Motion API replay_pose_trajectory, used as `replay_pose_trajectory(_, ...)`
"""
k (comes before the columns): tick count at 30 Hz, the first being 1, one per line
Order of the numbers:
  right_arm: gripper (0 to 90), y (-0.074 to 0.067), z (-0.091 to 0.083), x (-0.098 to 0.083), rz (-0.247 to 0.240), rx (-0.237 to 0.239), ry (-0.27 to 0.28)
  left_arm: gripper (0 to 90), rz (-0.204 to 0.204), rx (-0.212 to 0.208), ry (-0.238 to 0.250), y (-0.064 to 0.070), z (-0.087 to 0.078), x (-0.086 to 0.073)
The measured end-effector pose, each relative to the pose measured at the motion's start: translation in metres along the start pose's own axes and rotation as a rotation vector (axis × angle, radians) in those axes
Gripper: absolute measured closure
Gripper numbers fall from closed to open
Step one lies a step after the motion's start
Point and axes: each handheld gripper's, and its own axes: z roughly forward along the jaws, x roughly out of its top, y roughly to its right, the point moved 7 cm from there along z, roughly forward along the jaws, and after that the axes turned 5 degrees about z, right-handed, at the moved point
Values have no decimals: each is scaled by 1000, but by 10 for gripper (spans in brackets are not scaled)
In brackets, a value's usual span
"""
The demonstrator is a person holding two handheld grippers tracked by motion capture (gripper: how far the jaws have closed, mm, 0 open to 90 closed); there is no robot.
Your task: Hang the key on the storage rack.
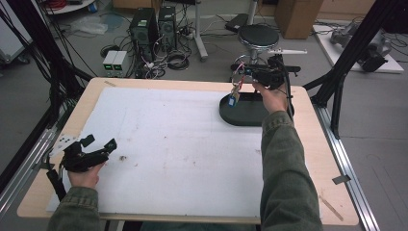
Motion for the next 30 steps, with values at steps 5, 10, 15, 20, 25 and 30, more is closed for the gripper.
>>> replay_pose_trajectory(5,871,1,9,0,1,7,-4,17,1,-2,-1,0,0,0)
replay_pose_trajectory(10,871,1,23,-5,4,24,-31,17,1,-1,-2,0,0,0)
replay_pose_trajectory(15,870,3,34,-11,10,36,-64,17,2,-1,-3,0,1,0)
replay_pose_trajectory(20,870,4,39,-15,10,29,-82,17,2,-3,-3,0,1,-1)
replay_pose_trajectory(25,861,6,41,-17,14,3,-98,17,3,-6,-14,1,1,-2)
replay_pose_trajectory(30,831,3,39,-16,20,2,-94,17,0,-4,-12,0,1,-1)
